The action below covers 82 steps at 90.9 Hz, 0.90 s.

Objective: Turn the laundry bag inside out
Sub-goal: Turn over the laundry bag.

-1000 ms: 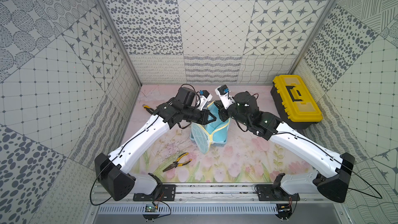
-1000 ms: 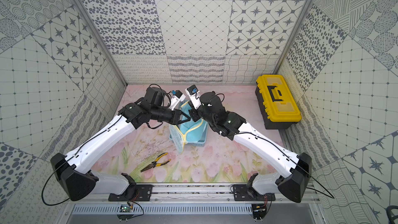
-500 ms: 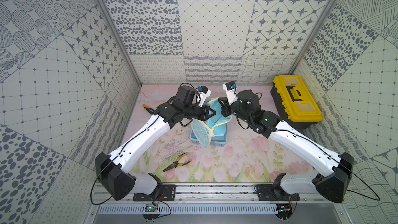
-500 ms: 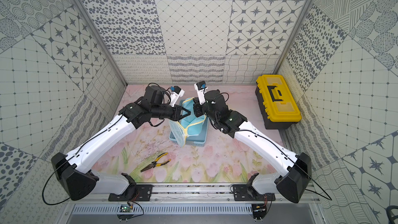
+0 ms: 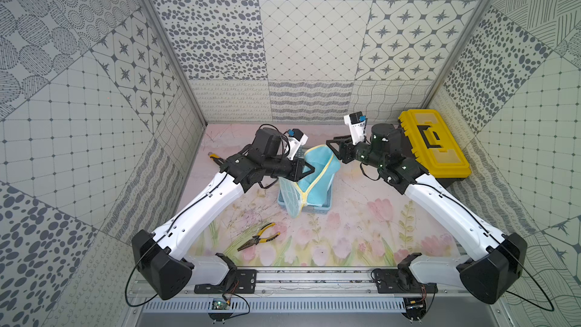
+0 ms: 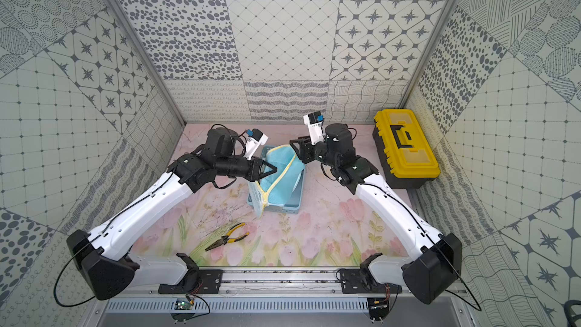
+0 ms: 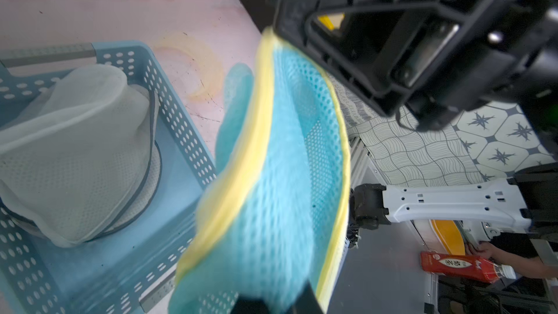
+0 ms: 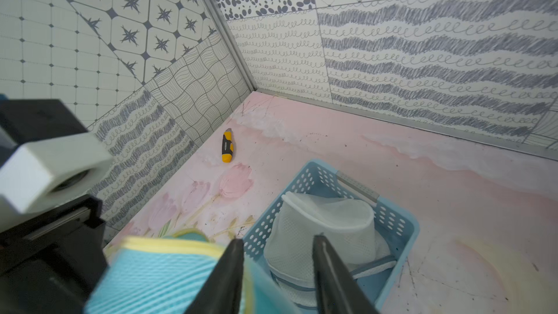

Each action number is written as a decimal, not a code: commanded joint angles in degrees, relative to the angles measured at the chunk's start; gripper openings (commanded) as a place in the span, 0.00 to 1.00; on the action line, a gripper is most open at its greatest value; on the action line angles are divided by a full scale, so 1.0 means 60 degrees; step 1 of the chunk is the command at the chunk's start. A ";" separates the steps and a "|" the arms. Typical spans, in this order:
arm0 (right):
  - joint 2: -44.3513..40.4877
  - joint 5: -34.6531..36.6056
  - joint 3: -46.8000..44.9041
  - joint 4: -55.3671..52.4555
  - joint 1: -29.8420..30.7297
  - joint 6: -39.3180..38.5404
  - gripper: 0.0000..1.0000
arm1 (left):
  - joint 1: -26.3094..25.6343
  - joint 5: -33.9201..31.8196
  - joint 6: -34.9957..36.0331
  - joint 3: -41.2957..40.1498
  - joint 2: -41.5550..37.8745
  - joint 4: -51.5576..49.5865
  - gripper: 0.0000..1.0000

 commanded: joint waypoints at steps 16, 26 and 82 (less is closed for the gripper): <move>-0.1055 -0.2974 -0.0697 0.0824 -0.0401 -0.0122 0.82 | -0.0027 0.0710 -0.0029 0.0125 -0.0129 -0.1235 0.00; -0.1477 -0.2655 -0.0710 0.0150 0.0054 -0.0782 0.86 | -0.0038 0.0658 0.0044 0.0215 -0.0093 -0.1360 0.00; -0.0098 -0.2412 0.1090 -0.2237 0.1447 -0.2413 0.01 | -0.0038 0.0819 0.0318 0.0485 -0.0100 -0.1545 0.00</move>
